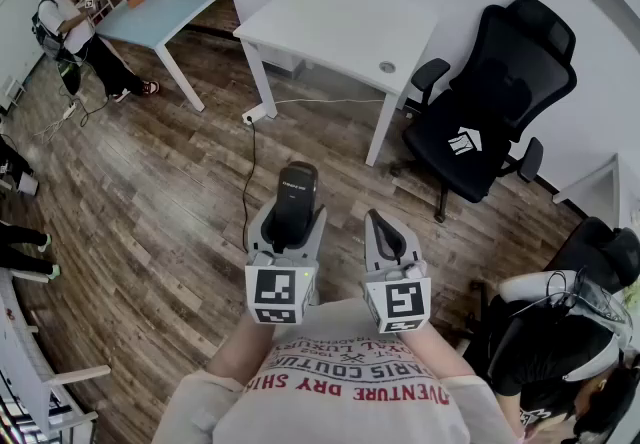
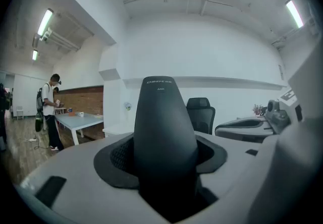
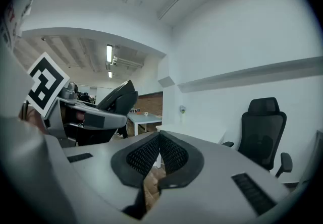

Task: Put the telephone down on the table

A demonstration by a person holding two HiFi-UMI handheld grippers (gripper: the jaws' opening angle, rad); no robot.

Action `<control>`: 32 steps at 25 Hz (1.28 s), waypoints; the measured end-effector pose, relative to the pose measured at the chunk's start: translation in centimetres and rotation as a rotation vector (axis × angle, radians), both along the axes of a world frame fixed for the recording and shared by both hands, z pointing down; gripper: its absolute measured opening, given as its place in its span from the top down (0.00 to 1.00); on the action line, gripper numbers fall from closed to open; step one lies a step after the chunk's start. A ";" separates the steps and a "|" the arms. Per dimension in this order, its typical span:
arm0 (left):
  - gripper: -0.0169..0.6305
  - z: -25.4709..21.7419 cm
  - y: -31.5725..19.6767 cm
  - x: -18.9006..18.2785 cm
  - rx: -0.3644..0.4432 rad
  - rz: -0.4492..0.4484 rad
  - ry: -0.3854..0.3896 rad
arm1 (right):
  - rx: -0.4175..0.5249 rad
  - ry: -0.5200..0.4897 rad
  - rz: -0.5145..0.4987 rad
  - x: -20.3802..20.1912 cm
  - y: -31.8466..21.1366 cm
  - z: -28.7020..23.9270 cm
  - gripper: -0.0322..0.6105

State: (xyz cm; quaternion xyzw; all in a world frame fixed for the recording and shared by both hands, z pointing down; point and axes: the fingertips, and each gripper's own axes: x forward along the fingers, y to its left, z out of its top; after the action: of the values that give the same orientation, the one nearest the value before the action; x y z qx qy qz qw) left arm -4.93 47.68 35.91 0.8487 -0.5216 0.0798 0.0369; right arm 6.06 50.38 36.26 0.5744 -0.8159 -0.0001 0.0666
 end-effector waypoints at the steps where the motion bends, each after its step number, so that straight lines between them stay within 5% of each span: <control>1: 0.52 0.2 0.0 -0.1 -0.004 0.001 0.000 | -0.002 0.000 -0.001 -0.2 0.0 0.1 0.91; 16: 0.52 1.5 -2.2 -2.7 -0.049 0.008 0.015 | -0.015 -0.055 0.004 -2.4 -1.7 1.4 0.91; 32: 0.52 3.7 -6.6 -13.3 -0.103 -0.004 0.044 | -0.046 -0.035 -0.001 -11.8 -6.7 2.7 0.91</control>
State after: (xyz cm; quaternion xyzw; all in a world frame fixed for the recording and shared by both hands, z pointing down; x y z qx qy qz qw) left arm -18.19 41.12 39.64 0.8462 -0.5175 0.0875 0.0922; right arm -5.69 43.73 38.94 0.5722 -0.8170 0.0286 0.0653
